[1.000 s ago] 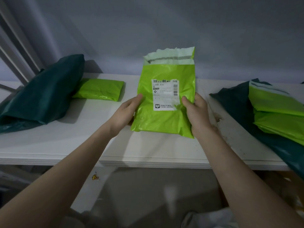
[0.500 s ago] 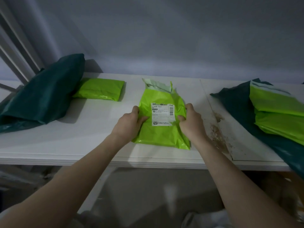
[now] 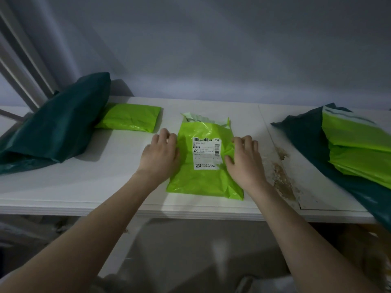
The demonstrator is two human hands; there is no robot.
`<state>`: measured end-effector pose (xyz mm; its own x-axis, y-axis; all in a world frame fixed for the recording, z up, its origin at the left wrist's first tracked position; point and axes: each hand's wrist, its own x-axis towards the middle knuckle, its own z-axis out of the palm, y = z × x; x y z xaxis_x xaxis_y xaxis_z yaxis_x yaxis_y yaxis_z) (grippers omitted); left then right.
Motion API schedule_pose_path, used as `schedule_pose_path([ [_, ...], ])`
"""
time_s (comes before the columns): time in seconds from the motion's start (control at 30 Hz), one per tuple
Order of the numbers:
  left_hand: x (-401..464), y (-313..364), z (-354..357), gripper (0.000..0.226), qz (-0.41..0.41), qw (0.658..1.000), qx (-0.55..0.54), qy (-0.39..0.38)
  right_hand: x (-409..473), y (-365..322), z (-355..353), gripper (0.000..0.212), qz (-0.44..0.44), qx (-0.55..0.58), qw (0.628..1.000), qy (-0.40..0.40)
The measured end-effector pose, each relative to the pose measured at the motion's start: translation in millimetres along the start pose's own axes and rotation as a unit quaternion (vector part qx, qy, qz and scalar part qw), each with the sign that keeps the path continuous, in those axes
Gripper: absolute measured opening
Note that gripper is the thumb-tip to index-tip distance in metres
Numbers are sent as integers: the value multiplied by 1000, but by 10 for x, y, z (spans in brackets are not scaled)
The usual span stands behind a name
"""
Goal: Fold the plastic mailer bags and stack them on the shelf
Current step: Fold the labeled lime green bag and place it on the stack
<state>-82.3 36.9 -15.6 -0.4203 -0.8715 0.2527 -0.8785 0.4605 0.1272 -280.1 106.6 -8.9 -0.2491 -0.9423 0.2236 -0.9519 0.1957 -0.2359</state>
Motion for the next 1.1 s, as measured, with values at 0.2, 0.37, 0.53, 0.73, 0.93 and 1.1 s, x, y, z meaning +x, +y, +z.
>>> schedule_pose_path([
  [0.2, 52, -114, 125, 72, 80, 990, -54, -101, 84, -9, 130, 49, -74, 5, 994, -80],
  [0.37, 75, -153, 154, 57, 34, 982, -23, -187, 134, 117, 139, 49, -60, -43, 989, -132],
  [0.53, 104, -97, 103, 77, 29, 989, -12, -145, 184, 56, 118, 36, -54, -52, 993, -88],
  [0.73, 111, -45, 104, 85, 28, 994, -17, -105, 193, 84, 124, 40, -44, -61, 994, -76],
  [0.93, 91, -130, 175, 70, 2, 983, -27, -183, 195, 185, 183, 52, -20, -39, 985, -165],
  [1.1, 104, -132, 178, 73, 0, 977, -8, -211, 194, 155, 170, 54, -2, -31, 980, -197],
])
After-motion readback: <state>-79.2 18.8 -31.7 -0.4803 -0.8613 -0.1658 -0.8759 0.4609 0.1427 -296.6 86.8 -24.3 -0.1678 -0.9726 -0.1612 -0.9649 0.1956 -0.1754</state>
